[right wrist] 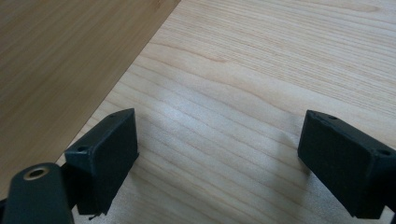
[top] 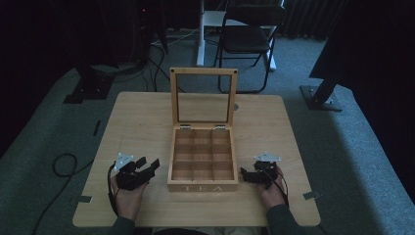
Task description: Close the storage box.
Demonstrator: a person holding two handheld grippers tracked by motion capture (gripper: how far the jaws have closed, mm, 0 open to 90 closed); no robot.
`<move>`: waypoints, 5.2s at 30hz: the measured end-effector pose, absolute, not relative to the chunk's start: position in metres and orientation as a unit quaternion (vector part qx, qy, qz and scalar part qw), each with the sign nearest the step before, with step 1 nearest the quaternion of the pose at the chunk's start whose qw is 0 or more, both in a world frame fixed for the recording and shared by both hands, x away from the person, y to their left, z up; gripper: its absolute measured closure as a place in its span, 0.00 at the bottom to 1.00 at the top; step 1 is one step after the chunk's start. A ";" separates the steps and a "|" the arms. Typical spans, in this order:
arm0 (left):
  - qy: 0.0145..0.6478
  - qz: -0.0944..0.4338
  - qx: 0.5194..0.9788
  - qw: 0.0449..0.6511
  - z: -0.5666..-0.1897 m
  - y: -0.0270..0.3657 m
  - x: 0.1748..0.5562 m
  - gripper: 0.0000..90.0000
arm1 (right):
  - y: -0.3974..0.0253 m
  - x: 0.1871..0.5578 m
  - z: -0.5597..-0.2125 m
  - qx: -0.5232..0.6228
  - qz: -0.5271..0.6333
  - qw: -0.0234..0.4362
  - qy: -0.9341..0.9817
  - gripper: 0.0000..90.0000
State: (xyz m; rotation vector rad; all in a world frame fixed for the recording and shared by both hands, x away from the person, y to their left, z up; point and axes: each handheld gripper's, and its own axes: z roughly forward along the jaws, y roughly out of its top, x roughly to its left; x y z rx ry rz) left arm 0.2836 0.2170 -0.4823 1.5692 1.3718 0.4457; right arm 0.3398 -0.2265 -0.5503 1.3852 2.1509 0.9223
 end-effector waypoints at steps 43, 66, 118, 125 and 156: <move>0.515 0.224 0.683 0.467 -0.444 0.210 0.319 0.43 | -0.226 0.340 -0.550 0.498 0.331 0.210 0.773 0.13; 0.482 0.261 0.698 0.461 -0.414 0.208 0.356 0.42 | -0.226 0.340 -0.550 0.498 0.332 0.210 0.773 0.13; 0.462 0.305 0.711 0.434 -0.389 0.204 0.436 0.40 | -0.226 0.340 -0.550 0.498 0.331 0.210 0.773 0.13; 0.469 0.308 0.707 0.430 -0.388 0.202 0.444 0.40 | -0.226 0.340 -0.550 0.498 0.331 0.210 0.773 0.13; 0.471 0.273 0.725 0.423 -0.403 0.165 0.482 0.41 | -0.226 0.340 -0.550 0.498 0.331 0.209 0.773 0.13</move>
